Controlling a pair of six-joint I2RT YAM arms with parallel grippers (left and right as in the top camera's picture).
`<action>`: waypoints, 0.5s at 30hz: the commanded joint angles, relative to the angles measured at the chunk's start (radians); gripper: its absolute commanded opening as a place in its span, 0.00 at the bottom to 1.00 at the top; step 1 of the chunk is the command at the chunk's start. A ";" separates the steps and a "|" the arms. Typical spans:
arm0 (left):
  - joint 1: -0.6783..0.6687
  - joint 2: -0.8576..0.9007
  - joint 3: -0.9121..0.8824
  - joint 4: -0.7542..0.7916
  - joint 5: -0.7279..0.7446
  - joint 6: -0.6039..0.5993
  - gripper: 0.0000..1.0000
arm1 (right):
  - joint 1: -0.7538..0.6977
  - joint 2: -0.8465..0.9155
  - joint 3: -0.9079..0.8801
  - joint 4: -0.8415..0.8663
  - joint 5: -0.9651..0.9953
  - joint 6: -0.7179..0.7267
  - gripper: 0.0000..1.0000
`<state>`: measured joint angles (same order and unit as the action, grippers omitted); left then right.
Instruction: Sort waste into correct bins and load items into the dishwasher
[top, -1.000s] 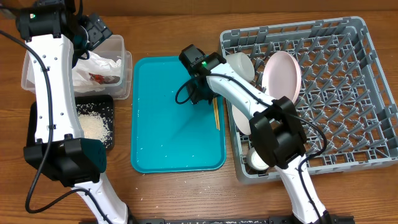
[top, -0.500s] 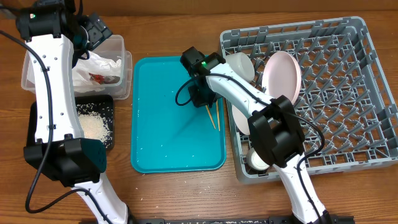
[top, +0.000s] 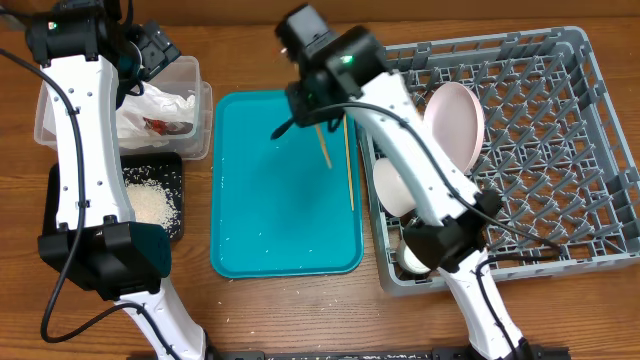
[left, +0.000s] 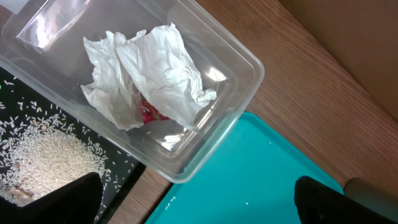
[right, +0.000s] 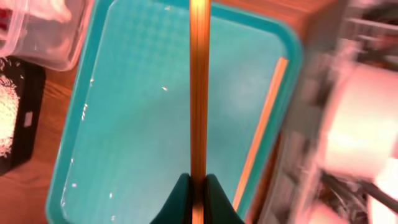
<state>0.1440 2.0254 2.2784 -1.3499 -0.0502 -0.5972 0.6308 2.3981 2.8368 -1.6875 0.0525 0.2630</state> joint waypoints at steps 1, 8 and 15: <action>-0.007 0.000 0.014 0.001 -0.012 -0.012 1.00 | -0.083 -0.053 0.049 -0.006 0.020 0.042 0.04; -0.007 0.000 0.014 0.001 -0.012 -0.012 1.00 | -0.190 -0.167 -0.018 -0.007 0.006 0.021 0.04; -0.008 0.000 0.014 0.001 -0.012 -0.012 1.00 | -0.248 -0.501 -0.462 -0.006 0.044 0.046 0.04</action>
<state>0.1440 2.0254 2.2784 -1.3506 -0.0494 -0.5972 0.4103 2.0495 2.5053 -1.6917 0.0681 0.2916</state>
